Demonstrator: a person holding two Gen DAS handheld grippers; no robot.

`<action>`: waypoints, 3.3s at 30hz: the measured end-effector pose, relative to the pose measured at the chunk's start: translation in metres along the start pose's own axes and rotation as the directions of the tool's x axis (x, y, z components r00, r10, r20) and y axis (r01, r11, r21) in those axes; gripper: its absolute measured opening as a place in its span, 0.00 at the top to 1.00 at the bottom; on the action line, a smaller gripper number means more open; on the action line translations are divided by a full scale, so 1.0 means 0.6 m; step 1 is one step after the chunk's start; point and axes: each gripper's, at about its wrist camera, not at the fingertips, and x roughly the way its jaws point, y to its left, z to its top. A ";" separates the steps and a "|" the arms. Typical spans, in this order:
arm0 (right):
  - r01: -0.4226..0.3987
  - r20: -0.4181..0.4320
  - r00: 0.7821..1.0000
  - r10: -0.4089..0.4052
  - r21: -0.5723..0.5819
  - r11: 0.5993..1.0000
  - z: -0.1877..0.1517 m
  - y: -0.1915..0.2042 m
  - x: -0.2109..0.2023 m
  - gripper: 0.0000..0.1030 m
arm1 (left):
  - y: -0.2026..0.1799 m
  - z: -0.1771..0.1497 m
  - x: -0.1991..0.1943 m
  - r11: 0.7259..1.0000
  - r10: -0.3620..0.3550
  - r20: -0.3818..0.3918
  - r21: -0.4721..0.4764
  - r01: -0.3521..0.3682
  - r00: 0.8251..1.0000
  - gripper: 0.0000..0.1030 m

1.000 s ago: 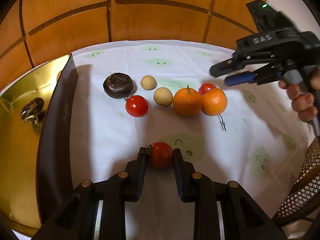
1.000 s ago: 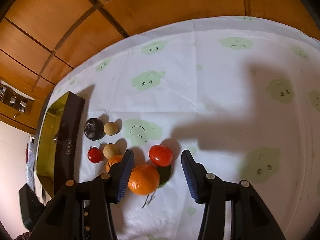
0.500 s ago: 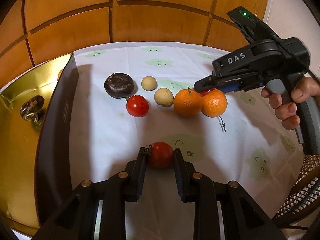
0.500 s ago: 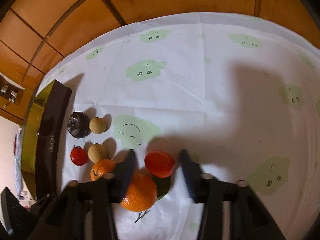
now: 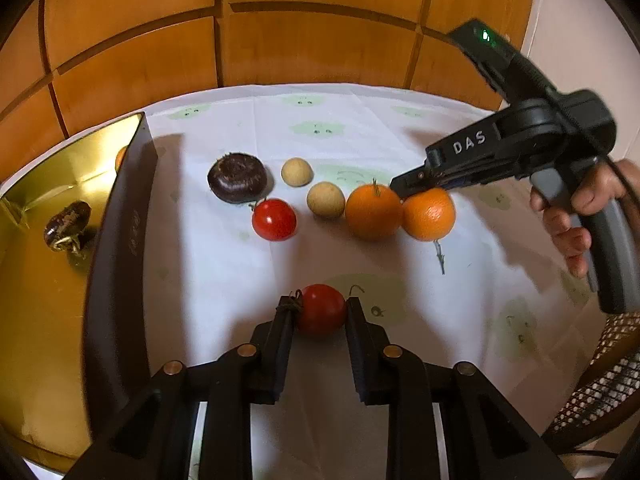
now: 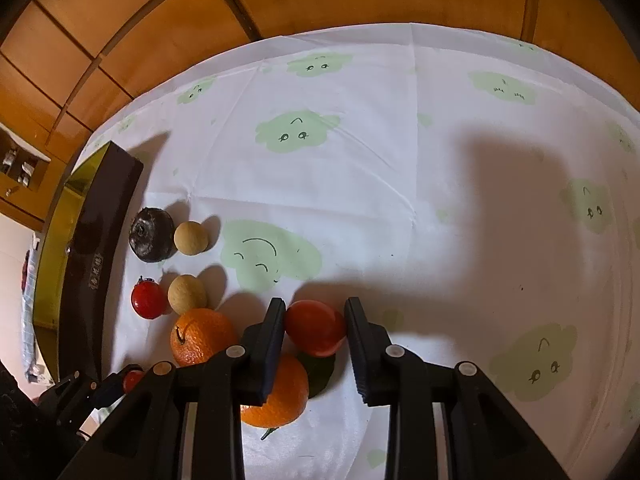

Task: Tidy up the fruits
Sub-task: 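Place the cherry tomato in the gold tray with the left tool while the right tool grasps a tangerine, then carry the tangerine toward the gold tray with the right tool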

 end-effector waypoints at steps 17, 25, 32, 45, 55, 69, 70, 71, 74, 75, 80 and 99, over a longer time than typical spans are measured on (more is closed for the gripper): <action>0.007 0.005 1.000 -0.007 -0.010 1.000 0.001 -0.004 -0.006 0.70 | 0.141 0.035 -0.141 0.964 0.059 0.140 -0.266 -0.020 0.988 0.75; 0.000 -0.006 1.000 0.000 0.004 1.000 0.002 -0.005 -0.006 0.70 | 0.217 0.010 -0.127 0.919 0.121 0.061 -0.383 -0.089 0.991 0.75; -0.031 -0.030 0.999 0.032 0.023 0.999 0.004 -0.005 -0.007 0.62 | 0.231 0.014 -0.091 0.908 0.137 -0.017 -0.396 -0.133 0.990 0.75; -0.127 -0.143 0.982 0.124 -0.007 0.992 -0.016 0.019 -0.020 0.40 | 0.245 0.012 -0.061 0.896 0.185 -0.092 -0.392 -0.207 0.978 0.75; -0.003 -0.105 0.994 -0.018 -0.197 0.980 -0.036 0.063 -0.031 0.59 | 0.250 0.024 -0.028 0.902 0.161 -0.155 -0.377 -0.209 0.975 0.74; 0.014 -0.163 0.985 -0.052 -0.227 0.974 -0.047 0.062 -0.015 0.58 | 0.251 0.050 -0.021 0.899 0.171 -0.120 -0.387 -0.204 0.978 0.53; 0.019 -0.159 0.985 -0.058 -0.236 0.971 -0.049 0.064 -0.015 0.59 | 0.250 0.047 -0.027 0.897 0.180 -0.106 -0.391 -0.207 0.978 0.52; 0.024 -0.154 0.986 -0.063 -0.244 0.970 -0.050 0.065 -0.016 0.59 | 0.249 0.046 -0.033 0.896 0.188 -0.090 -0.391 -0.208 0.978 0.52; 0.030 -0.146 0.987 -0.069 -0.253 0.967 -0.054 0.066 -0.017 0.59 | 0.243 0.038 -0.055 0.896 0.219 -0.060 -0.384 -0.225 0.974 0.51; 0.034 -0.142 0.987 -0.073 -0.260 0.965 -0.056 0.065 -0.018 0.59 | 0.241 0.035 -0.061 0.894 0.230 -0.052 -0.382 -0.233 0.972 0.51; 0.044 -0.140 0.986 -0.085 -0.270 0.962 -0.066 0.068 -0.021 0.60 | 0.230 0.016 -0.095 0.888 0.287 -0.016 -0.371 -0.273 0.958 0.49; 0.099 -0.095 0.986 -0.139 -0.341 0.935 -0.173 0.136 -0.051 0.60 | 0.198 -0.014 -0.158 0.899 0.343 0.081 -0.318 -0.302 0.936 0.42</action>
